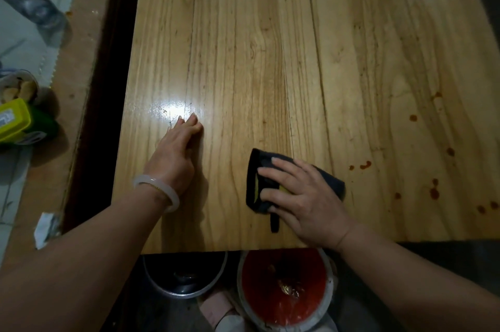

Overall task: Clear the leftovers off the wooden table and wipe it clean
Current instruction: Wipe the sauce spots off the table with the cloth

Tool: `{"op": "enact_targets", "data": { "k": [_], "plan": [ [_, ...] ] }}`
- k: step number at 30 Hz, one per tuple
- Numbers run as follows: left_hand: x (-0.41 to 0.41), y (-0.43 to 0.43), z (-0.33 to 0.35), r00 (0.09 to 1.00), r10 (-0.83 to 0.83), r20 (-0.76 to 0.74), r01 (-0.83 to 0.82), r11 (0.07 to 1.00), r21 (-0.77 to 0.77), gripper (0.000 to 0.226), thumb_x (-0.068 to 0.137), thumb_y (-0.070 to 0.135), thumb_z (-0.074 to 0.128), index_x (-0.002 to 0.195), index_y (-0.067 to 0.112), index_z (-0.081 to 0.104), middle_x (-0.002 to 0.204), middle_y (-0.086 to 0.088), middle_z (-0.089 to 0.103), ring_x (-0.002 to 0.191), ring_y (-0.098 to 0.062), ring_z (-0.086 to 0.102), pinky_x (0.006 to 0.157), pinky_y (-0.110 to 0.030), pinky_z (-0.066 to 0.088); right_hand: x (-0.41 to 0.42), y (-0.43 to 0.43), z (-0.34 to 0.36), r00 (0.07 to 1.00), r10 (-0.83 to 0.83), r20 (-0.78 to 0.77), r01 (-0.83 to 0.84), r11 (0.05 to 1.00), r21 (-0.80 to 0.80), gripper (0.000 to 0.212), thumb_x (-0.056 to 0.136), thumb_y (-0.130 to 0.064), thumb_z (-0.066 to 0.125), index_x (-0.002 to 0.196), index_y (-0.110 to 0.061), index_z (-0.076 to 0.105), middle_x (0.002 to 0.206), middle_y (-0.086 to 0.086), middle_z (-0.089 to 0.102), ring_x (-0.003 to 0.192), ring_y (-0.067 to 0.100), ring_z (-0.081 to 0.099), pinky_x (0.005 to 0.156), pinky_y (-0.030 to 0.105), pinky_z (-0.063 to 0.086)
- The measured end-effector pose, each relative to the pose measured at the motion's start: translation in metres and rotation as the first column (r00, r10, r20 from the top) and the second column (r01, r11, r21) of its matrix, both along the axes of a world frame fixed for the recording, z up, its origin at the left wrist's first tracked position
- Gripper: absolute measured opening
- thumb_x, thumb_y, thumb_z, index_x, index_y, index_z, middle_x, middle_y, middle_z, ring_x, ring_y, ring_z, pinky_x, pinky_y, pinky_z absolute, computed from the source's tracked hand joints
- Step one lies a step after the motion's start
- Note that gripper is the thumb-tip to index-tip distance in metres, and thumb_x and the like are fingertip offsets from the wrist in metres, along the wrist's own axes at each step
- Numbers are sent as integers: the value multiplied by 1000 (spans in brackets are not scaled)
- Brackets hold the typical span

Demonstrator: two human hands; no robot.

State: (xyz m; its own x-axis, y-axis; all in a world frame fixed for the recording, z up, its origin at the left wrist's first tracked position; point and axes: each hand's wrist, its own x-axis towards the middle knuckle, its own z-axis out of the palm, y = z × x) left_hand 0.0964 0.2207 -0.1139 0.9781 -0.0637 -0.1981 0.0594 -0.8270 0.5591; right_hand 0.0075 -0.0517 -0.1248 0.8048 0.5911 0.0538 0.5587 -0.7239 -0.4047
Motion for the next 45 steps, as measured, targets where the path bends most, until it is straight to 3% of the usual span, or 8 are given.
{"op": "enact_targets", "data": {
  "k": [10,19,23,26,30,35,39,45],
  "plan": [
    [-1,-3,-4,1000,4,24,-5,999,39,56,89,-9,36,136,20,46,151,11,32,144,-7,15,118,-31,13,8,8,1,921,-388,-25,386,920,-64,31,98,-39,44,123,-27,59,153,-3,39,148,22,22,117,54,19],
    [-3,-11,3,999,35,15,-37,994,105,60,87,-11,33,137,20,44,152,11,30,144,-9,15,118,-30,12,-8,-29,-1,998,-39,42,43,995,-93,29,97,-35,52,124,-27,62,153,-1,41,147,23,27,117,53,24],
    [-1,-19,7,997,82,4,-82,985,149,56,89,-7,32,136,20,44,151,11,31,143,-12,19,117,-34,18,-1,-29,-4,994,-100,42,104,989,-106,30,98,-36,47,125,-29,60,153,-2,40,147,22,26,117,51,24],
    [3,-28,13,994,101,30,-105,978,180,44,94,1,35,134,14,46,144,2,42,134,-20,33,109,-37,30,8,-31,-5,978,-197,63,205,967,-154,34,99,-37,44,130,-29,57,155,-1,38,148,23,24,116,52,24],
    [8,-42,18,991,123,59,-134,960,246,35,94,10,42,128,7,51,133,-10,51,122,-29,44,101,-40,34,28,-32,-2,938,-346,29,345,920,-187,40,99,-39,38,137,-30,49,159,-2,30,150,22,18,117,54,21],
    [-1,-85,18,992,31,122,-62,964,257,44,93,15,46,137,11,45,150,-6,36,140,-22,27,118,-38,17,54,-33,1,871,-490,-19,476,854,-209,42,103,-40,37,143,-33,42,161,-4,22,151,19,11,121,50,9],
    [-11,-137,16,990,-86,116,64,982,176,50,95,13,42,145,14,34,156,-1,24,145,-17,13,120,-34,7,75,-36,4,835,-546,-68,520,823,-227,45,103,-45,31,148,-36,34,164,-6,12,152,17,1,122,48,1],
    [-16,-170,-1,992,-108,64,100,988,120,51,100,15,31,150,14,22,159,0,11,146,-13,1,119,-28,-2,98,-37,6,771,-630,-96,595,766,-242,48,104,-46,28,150,-35,26,165,-7,5,151,16,-4,121,48,-3]
  ]
}}
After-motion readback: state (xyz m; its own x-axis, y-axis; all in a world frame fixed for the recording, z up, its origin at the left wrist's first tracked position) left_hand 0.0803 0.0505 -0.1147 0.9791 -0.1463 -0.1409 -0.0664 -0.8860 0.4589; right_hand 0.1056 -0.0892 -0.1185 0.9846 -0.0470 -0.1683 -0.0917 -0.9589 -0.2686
